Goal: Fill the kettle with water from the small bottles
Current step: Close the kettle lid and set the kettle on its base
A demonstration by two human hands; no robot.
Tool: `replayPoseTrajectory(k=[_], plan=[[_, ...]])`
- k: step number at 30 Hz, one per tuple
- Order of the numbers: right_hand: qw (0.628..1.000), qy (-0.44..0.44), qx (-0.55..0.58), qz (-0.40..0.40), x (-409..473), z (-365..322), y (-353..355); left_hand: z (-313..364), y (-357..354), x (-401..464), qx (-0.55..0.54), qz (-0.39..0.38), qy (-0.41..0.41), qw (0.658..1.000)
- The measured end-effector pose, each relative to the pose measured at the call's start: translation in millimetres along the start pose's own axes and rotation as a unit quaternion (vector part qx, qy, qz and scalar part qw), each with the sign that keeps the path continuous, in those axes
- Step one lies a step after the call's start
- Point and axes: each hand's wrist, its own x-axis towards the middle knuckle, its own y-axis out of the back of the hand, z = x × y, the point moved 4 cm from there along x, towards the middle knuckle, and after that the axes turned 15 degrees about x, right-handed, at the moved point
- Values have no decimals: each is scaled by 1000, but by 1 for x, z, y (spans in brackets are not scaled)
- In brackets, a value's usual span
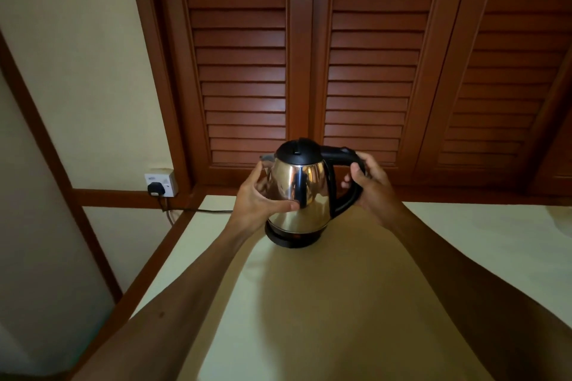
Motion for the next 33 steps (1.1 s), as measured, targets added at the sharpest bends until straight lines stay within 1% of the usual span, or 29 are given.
replayPoseTrajectory(k=[5,12,16,28,33], plan=[[999,-11,40,14,13,12,-3,-17,-3,20,-25,-14,2,1000],[998,-26,56,11,29,29,-7,-38,-1,34,5,-13,-12,1000],[998,-30,58,3,30,36,-7,-44,3,35,23,-8,-9,1000],[999,-29,29,-8,23,33,-9,-45,3,32,41,-8,-49,998],[999,-41,29,12,29,31,-10,-44,1,31,46,7,-51,998]])
